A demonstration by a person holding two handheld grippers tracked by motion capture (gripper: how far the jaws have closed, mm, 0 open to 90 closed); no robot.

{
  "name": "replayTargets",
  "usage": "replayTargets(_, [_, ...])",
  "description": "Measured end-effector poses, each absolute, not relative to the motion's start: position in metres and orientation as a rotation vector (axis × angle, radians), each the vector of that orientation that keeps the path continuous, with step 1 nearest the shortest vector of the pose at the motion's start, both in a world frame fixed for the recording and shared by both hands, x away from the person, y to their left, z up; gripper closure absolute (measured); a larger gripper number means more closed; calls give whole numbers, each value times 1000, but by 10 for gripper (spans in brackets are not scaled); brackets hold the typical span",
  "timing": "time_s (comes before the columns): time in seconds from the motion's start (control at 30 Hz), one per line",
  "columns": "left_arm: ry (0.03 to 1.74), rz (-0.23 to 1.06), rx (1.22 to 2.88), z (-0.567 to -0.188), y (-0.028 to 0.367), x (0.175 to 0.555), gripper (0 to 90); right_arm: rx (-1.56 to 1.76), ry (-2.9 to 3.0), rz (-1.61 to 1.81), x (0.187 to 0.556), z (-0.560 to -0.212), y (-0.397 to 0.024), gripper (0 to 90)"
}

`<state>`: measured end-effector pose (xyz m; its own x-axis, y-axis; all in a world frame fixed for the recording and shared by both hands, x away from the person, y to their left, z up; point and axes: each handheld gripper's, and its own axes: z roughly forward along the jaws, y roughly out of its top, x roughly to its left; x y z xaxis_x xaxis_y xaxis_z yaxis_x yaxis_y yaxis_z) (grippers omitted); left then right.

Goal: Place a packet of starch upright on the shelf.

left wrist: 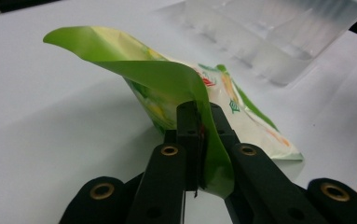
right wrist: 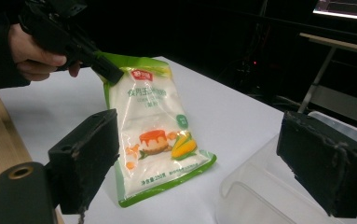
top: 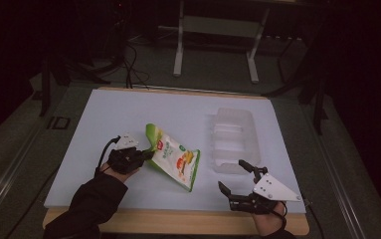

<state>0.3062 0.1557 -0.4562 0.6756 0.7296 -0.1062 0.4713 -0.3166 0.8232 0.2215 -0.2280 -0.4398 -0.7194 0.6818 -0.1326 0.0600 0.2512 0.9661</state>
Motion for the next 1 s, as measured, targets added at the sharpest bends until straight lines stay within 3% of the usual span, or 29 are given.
replayTargets(1.0, [684, 467, 2007, -400, 128, 309, 887, 691, 1984, 1495, 225, -439, -232, 143])
